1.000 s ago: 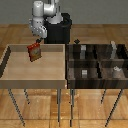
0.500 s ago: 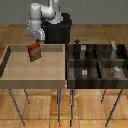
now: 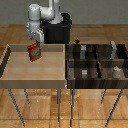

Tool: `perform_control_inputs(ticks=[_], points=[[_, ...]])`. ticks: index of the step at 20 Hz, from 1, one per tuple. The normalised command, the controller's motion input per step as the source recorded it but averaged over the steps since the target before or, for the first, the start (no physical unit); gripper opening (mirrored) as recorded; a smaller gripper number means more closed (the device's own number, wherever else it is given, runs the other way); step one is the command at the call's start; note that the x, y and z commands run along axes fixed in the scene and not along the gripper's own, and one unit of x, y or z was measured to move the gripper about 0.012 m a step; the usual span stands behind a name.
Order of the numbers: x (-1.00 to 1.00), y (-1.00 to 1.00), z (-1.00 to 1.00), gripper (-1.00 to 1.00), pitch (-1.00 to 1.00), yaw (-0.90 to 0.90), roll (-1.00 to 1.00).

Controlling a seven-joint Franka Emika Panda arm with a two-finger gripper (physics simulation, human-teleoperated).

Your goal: Place the box of cereal into the appropriate compartment.

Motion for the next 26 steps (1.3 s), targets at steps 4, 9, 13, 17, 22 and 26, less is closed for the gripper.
perform_control_inputs(ticks=[4,9,13,17,22,26], points=[[0.0,0.0,-0.5,1.0,0.0,0.0,0.0],[0.0,0.0,-1.0,1.0,0.0,0.0,0.0],[0.0,0.0,-0.25,1.0,0.0,0.0,0.0],[0.0,0.0,0.0,1.0,0.0,0.0,0.0],[0.0,0.0,0.2,1.0,0.0,0.0,0.0],[0.0,0.0,0.75,1.0,0.0,0.0,0.0]])
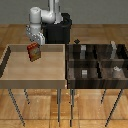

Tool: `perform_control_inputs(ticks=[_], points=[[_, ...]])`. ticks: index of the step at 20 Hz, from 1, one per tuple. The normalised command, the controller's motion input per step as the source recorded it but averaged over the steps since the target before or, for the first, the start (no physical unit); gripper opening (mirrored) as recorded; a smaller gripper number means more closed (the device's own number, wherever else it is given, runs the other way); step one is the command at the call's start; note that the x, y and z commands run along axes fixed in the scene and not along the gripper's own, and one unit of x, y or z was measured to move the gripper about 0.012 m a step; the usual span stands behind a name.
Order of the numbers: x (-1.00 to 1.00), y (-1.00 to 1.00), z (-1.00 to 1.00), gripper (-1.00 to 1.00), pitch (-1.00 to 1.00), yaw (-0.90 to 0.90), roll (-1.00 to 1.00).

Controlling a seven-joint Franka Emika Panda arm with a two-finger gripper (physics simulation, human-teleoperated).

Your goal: Place the box of cereal into the appropriate compartment.

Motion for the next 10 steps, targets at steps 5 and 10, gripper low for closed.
perform_control_inputs(ticks=[5,10], points=[[0.0,0.0,0.0,1.0,0.0,0.0,0.0],[0.0,0.0,-0.2,1.0,0.0,0.0,0.0]])
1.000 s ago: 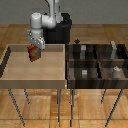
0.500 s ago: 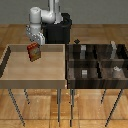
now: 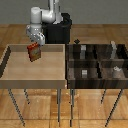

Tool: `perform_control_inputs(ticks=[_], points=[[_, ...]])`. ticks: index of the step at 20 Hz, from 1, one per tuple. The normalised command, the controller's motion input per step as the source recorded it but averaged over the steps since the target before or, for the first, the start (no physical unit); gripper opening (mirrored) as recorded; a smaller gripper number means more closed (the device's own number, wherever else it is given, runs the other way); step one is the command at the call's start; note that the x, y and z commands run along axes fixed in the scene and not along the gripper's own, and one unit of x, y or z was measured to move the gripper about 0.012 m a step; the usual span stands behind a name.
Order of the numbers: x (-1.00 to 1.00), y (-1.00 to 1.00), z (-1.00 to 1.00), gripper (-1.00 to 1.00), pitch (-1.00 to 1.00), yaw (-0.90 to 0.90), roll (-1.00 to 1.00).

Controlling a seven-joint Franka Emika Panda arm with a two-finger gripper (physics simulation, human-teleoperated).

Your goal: Place the box of cereal into the appropriate compartment.

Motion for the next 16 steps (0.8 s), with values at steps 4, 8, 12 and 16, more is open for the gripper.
perform_control_inputs(ticks=[4,8,12,16], points=[[0.0,0.0,-0.5,1.0,0.0,0.0,0.0],[0.0,0.0,-0.25,1.0,0.0,0.0,0.0],[0.0,0.0,0.0,-1.0,0.0,0.0,0.0],[0.0,0.0,0.0,-1.0,0.0,0.0,0.0]])
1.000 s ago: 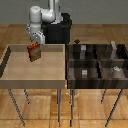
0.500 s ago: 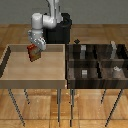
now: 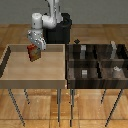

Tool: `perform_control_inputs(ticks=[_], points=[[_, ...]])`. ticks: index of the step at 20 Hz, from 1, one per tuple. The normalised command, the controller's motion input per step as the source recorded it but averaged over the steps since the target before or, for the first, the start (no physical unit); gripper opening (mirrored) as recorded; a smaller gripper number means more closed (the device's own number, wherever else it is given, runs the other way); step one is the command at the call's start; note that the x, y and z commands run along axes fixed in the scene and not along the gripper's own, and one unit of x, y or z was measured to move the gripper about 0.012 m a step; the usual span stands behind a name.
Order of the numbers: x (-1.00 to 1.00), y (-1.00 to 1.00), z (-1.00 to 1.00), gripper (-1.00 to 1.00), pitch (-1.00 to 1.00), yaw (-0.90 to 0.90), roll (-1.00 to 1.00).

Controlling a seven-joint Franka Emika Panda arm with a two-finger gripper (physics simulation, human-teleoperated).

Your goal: Place the box of cereal into the appropriate compartment.

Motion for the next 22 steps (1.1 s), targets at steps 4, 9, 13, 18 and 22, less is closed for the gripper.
perform_control_inputs(ticks=[4,9,13,18,22], points=[[0.0,0.0,0.0,-1.0,0.0,0.0,0.0],[0.0,0.0,0.4,-1.0,0.0,0.0,0.0],[0.0,0.0,1.0,-1.0,0.0,0.0,0.0],[0.0,0.0,1.0,-1.0,0.0,0.0,0.0],[0.0,0.5,0.25,-1.0,0.0,0.0,0.0]])
